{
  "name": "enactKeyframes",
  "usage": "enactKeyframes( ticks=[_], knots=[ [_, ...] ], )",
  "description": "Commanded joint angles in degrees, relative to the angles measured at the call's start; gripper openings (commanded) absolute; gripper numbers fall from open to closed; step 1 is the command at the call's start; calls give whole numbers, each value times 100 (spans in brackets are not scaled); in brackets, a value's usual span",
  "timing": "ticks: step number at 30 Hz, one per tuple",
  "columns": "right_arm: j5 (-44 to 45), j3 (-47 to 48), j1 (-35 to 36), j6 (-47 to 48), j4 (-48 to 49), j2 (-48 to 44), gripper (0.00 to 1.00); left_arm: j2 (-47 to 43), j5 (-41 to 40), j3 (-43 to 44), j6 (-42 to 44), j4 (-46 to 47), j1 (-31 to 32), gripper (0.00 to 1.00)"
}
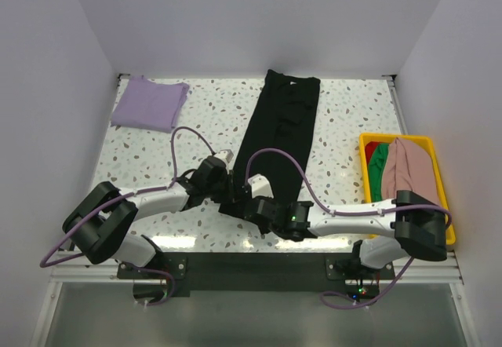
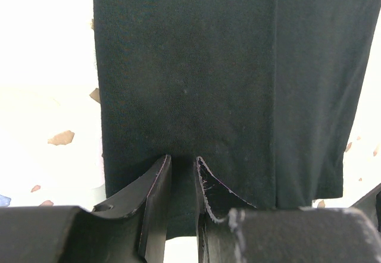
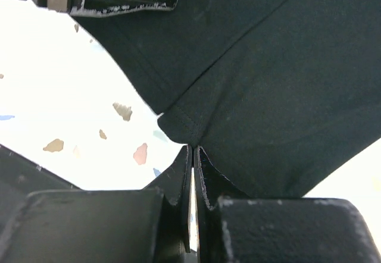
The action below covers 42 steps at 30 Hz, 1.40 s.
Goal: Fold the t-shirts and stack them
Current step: Fold the tshirt
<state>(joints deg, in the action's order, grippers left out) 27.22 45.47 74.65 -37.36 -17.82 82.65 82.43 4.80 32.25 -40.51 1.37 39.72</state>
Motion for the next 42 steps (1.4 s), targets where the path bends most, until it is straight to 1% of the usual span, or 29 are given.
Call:
enactKeyframes(
  ticks=[1, 7, 15, 16, 17, 19, 20, 22, 23, 24, 25, 26, 28, 30, 31, 32, 33, 34, 36, 37, 40, 42],
  knots=[
    [-191, 14, 76, -43, -300, -337, 0, 54, 4, -43, -9, 66, -53, 26],
    [-366, 93, 155, -25, -424, -267, 0, 62, 30, -43, -18, 83, -53, 26],
    [-376, 251, 243, -157, -362, 330, 0, 45, 56, -52, -9, 74, -53, 26],
    [-358, 260, 243, -192, -371, 348, 5, 27, 65, -43, -9, 66, -44, 26],
    [-280, 260, 243, -262, -414, 331, 20, 10, 65, -61, -1, 74, -52, 26],
    [-165, 260, 243, -359, -485, 103, 34, -52, 65, -78, -1, 66, -53, 28],
    [-69, 269, 251, -507, -633, -2, 48, -87, 65, -87, -1, 57, -53, 29],
    [317, 339, 243, -719, -975, -441, 55, -218, 83, -79, -1, 13, -53, 31],
    [501, 444, 234, -998, -1465, -600, 57, -271, 83, -52, 8, -13, -44, 32],
    [912, 497, 234, -1192, -1765, -740, 59, -402, 57, -26, 8, -83, -52, 33],
    [1056, 532, 199, -1516, -2047, -1003, 59, -473, 56, -17, 17, -119, -53, 35],
    [1144, 568, 147, -1685, -2554, -1119, 59, -570, 30, 27, 26, -128, -53, 36],
    [1268, 507, -55, -2158, -3110, -1416, 56, -816, -66, 123, 43, -470, -70, 37],
    [1128, 226, -379, -2301, -3201, -1602, 54, -1071, -215, 176, 78, -716, -96, 39],
    [805, 86, -529, -2354, -3192, -1795, 51, -1158, -260, 185, 87, -786, -88, 41],
    [576, -229, -696, -2328, -2983, -1910, 49, -1246, -304, 194, 96, -830, -114, 43],
    [356, -388, -1028, -2319, -2851, -2024, 48, -1386, -374, 194, 105, -944, -123, 47],
    [-133, -564, -1171, -2267, -2493, -2277, 47, -1449, -392, 177, 114, -989, -140, 48],
    [-549, -995, -1478, -2249, -2174, -2499, 49, -1555, -462, 159, 131, -1147, -158, 51],
    [-847, -1110, -1532, -2258, -1903, -2604, 52, -1581, -471, 89, 140, -1173, -167, 52],
    [-1210, -1391, -1673, -2415, -1637, -2728, 57, -1634, -462, -113, 105, -1200, -228, 53],
    [-1561, -1593, -1691, -2503, -1304, -2685, 57, -1678, -436, -245, 61, -1156, -246, 53]
  ],
)
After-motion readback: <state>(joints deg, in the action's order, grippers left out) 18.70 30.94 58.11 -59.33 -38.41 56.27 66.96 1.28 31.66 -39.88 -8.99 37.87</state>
